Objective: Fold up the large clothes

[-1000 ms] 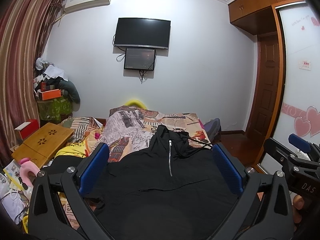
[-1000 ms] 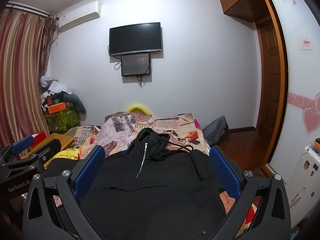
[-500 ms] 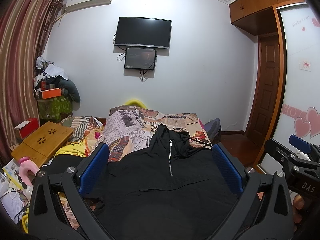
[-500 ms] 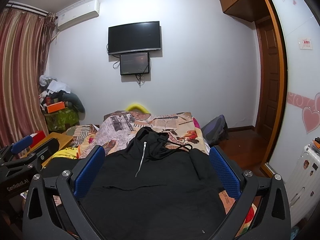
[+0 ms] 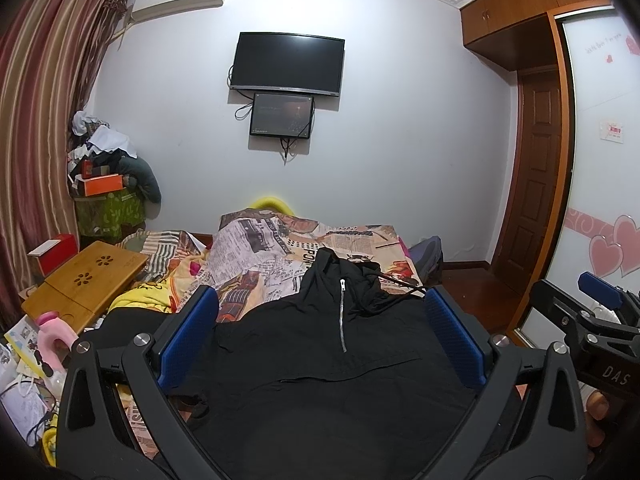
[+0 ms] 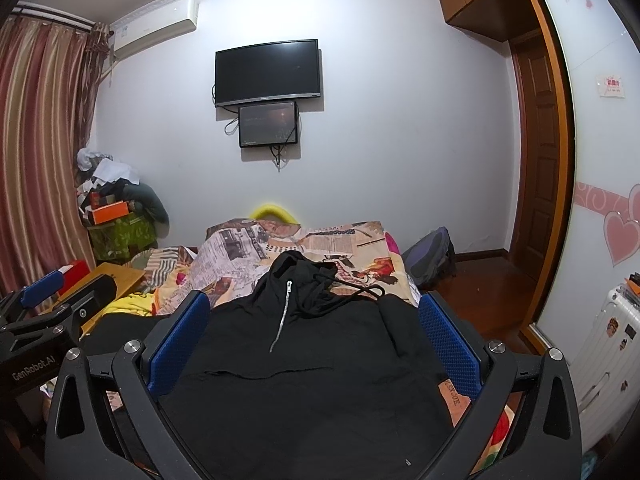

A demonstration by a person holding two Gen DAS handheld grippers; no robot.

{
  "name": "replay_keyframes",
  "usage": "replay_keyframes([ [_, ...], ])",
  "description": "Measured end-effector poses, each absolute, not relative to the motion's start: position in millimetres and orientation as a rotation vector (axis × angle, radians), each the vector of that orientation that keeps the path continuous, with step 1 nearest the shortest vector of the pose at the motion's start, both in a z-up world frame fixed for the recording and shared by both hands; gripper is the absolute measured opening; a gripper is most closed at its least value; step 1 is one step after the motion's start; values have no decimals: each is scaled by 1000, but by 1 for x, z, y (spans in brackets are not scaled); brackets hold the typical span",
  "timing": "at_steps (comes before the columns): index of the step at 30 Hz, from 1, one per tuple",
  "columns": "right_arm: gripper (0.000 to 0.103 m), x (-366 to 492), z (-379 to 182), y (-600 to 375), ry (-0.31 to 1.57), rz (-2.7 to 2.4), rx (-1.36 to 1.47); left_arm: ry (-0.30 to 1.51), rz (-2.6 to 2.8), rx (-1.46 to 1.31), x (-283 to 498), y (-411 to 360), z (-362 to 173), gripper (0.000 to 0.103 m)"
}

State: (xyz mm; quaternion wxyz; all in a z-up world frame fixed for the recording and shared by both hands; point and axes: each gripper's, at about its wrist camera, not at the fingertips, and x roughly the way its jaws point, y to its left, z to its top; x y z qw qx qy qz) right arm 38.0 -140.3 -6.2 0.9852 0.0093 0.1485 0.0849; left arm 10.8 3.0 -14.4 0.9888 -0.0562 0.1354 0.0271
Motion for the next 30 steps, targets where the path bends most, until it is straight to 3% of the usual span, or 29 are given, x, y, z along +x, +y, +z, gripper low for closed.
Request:
replay_keyframes([
  [16, 103, 79, -22, -125, 391, 159, -1, 334, 138, -122, 64, 57, -28, 103],
  [30, 103, 156, -66, -117, 578, 63, -37, 469, 430, -213, 120, 200, -91, 103],
])
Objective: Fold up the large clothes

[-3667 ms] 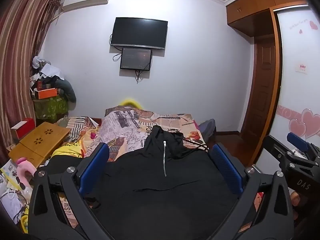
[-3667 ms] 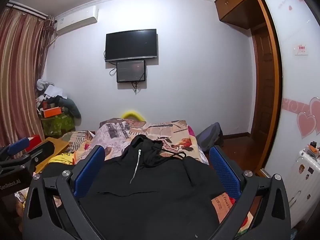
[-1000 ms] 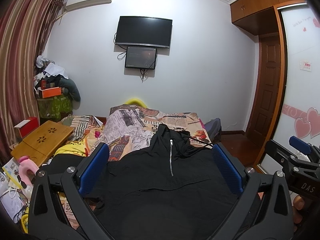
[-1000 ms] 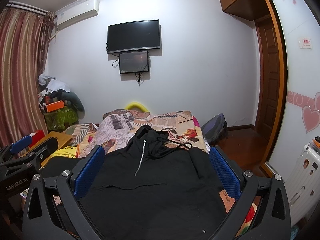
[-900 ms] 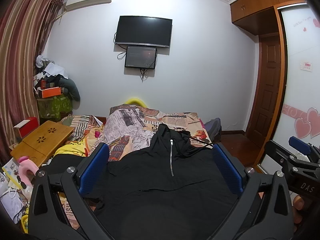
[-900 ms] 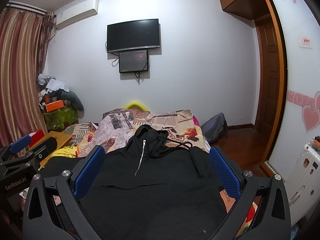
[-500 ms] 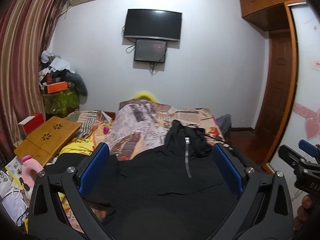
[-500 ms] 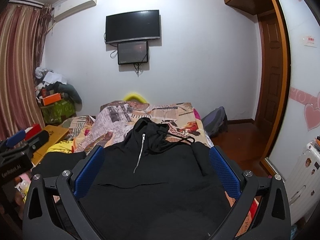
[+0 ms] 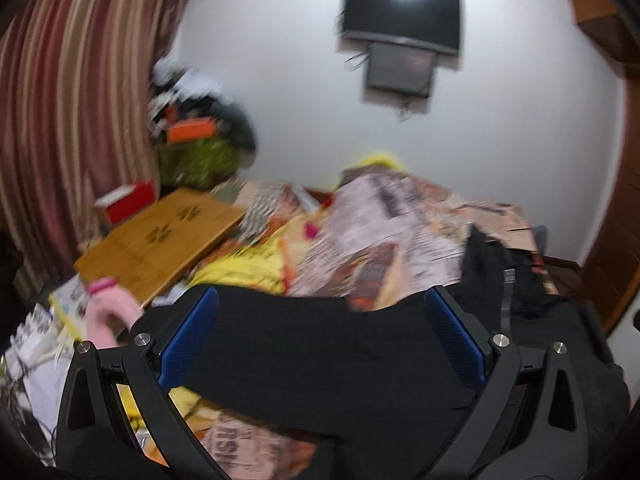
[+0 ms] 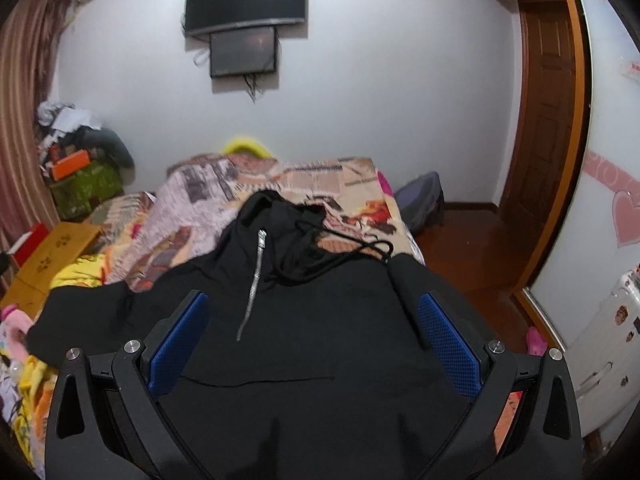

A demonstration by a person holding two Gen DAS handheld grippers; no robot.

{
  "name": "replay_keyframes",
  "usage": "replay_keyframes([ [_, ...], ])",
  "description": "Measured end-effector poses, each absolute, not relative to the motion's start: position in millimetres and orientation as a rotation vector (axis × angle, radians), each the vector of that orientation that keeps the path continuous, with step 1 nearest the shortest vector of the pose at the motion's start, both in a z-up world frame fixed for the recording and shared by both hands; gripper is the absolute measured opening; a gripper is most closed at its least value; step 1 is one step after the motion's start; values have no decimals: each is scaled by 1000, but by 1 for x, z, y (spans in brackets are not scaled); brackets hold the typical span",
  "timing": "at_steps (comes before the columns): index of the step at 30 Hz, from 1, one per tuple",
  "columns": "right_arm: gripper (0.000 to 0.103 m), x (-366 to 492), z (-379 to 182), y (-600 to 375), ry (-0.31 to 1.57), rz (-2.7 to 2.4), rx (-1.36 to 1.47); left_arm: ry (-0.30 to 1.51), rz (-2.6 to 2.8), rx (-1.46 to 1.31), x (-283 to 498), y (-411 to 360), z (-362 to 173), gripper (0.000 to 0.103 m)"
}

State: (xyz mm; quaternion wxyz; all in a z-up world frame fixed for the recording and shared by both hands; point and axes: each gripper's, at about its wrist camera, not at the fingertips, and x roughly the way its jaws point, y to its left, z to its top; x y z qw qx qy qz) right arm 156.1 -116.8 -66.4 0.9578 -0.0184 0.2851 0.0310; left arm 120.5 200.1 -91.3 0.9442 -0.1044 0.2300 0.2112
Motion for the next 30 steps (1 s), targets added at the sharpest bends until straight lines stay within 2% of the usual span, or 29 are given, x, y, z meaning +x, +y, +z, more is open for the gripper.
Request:
replay_keyframes([
  [6, 103, 182, -90, -114, 679, 31, -54, 627, 590, -376, 129, 288, -153, 100],
  [14, 103, 203, -111, -100, 774, 64, -79, 798, 626, -716, 114, 372, -238, 69],
  [16, 103, 206, -115, -95, 785, 71, -87, 819, 603, -794, 110, 378, -253, 65],
  [25, 102, 217, -120, -82, 805, 99, -106, 835, 501, -991, 113, 399, -290, 62],
  [30, 102, 216, -119, -81, 810, 97, -98, 831, 566, -998, 113, 407, -292, 38],
])
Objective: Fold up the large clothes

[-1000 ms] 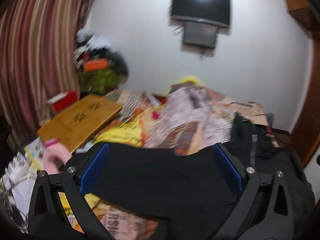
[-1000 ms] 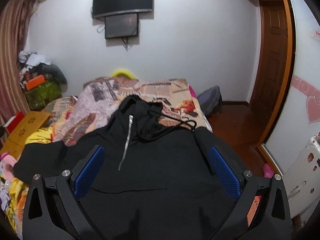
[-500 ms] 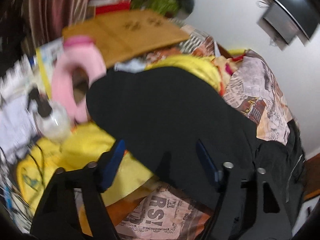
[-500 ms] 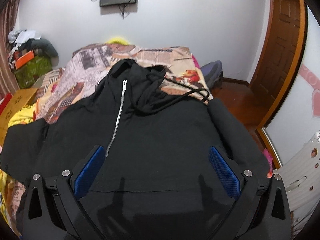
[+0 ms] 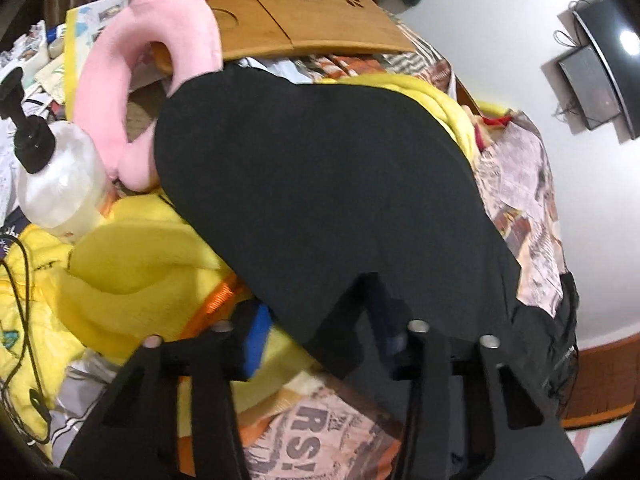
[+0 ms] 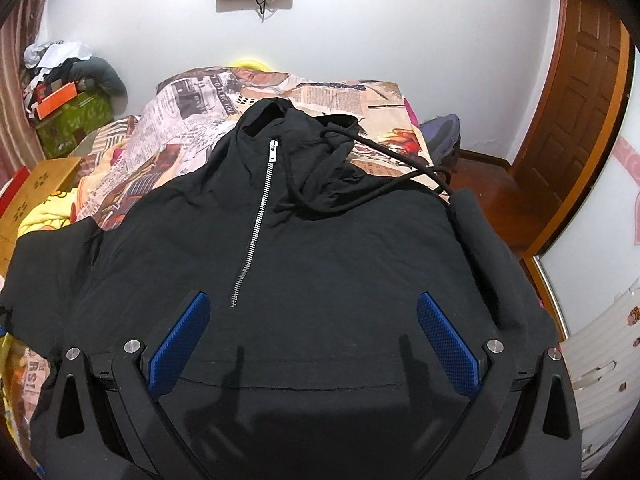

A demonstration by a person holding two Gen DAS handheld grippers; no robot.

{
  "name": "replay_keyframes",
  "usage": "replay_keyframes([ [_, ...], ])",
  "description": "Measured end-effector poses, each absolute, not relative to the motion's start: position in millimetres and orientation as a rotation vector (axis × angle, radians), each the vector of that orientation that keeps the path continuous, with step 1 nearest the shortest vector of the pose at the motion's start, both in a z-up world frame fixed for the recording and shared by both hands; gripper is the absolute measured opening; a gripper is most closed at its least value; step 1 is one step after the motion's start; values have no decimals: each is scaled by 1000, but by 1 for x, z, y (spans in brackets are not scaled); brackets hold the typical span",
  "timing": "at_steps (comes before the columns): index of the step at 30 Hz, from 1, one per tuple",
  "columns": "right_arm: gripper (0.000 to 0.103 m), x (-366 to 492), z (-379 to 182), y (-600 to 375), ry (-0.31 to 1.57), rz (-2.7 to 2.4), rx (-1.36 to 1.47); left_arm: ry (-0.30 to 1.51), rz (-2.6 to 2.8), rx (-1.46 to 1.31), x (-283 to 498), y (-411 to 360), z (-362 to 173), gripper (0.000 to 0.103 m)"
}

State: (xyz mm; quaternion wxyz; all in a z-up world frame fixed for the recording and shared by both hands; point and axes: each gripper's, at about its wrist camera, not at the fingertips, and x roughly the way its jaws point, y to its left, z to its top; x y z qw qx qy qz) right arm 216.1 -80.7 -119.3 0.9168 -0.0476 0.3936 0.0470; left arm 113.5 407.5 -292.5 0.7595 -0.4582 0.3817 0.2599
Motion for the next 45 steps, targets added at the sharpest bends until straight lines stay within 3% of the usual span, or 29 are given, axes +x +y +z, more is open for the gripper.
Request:
replay_keyframes([
  [2, 102, 215, -118, -80, 809, 92, -99, 822, 602, -971, 114, 405, -287, 22],
  [5, 102, 212, -116, -83, 804, 89, -100, 815, 645, -863, 114, 396, -271, 8],
  [13, 102, 203, -104, -93, 774, 96, -88, 699, 648, -507, 141, 341, -183, 5],
  [22, 102, 197, -98, -108, 744, 110, -81, 535, 435, -427, 187, 266, -100, 4],
  [30, 102, 194, -96, -122, 715, 107, -94, 554, 284, -342, 218, 196, -86, 4],
  [33, 102, 192, -98, -126, 709, 103, -104, 646, 270, -364, 222, 196, -105, 10],
  [37, 102, 194, -102, -129, 730, 107, -94, 704, 339, -386, 204, 215, -131, 49],
  [45, 102, 196, -107, -119, 752, 114, -85, 724, 528, -556, 140, 299, -164, 55],
])
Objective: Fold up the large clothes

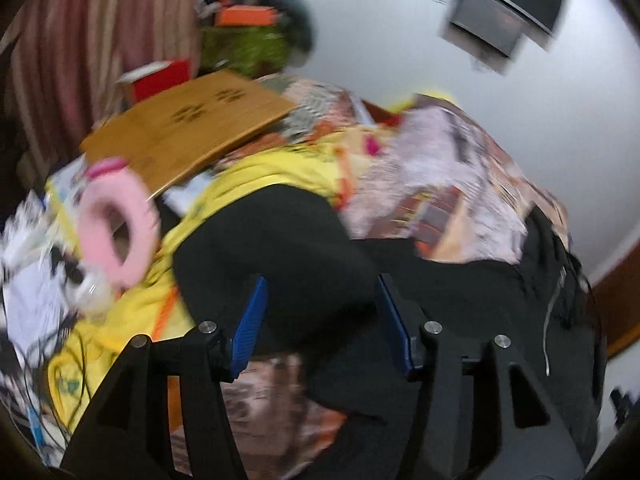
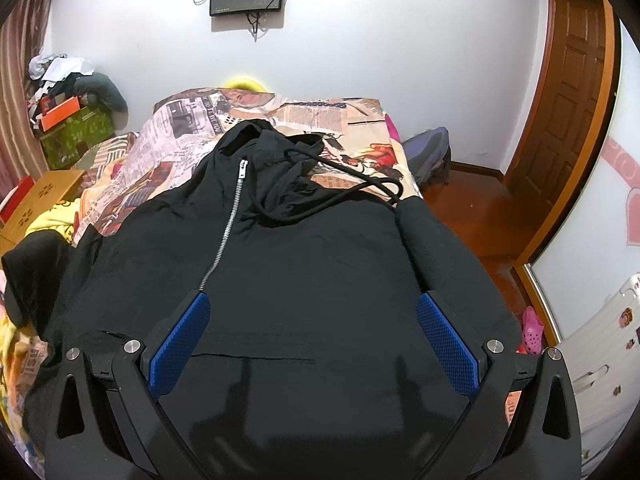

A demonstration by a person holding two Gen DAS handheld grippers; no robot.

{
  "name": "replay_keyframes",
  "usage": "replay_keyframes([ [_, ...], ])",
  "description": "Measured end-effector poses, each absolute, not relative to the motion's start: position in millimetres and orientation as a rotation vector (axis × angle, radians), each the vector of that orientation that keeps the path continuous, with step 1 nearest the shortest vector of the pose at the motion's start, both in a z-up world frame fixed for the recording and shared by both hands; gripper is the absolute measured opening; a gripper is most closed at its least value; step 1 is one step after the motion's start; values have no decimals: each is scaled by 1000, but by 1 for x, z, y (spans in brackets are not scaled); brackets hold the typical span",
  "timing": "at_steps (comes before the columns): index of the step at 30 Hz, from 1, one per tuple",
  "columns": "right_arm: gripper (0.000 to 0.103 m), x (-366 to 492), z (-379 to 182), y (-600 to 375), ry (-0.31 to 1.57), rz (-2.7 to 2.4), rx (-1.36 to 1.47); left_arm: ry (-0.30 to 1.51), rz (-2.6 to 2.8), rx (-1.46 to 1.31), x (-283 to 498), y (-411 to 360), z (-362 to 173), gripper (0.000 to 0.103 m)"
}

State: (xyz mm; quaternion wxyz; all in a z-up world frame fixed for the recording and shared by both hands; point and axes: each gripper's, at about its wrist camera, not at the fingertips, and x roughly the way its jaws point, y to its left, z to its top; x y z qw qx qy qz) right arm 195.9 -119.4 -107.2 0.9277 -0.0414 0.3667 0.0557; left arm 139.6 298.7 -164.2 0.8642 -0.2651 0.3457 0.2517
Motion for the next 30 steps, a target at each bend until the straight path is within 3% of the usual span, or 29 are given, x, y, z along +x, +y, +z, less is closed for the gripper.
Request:
replay_keyframes([
  [6, 102, 195, -113, -99, 773, 134, -117, 747, 567, -835, 101, 356, -209, 56],
  [11, 102, 196, -117, -85, 787, 133, -158, 753, 436, -1013, 97, 354, -241, 56],
  [21, 102, 196, -120, -72, 796, 145, -187, 697, 202, -991, 136, 301, -216, 56],
  [30, 102, 197, -124, -71, 798, 135, -214, 640, 245, -1037, 167, 300, -208, 56],
])
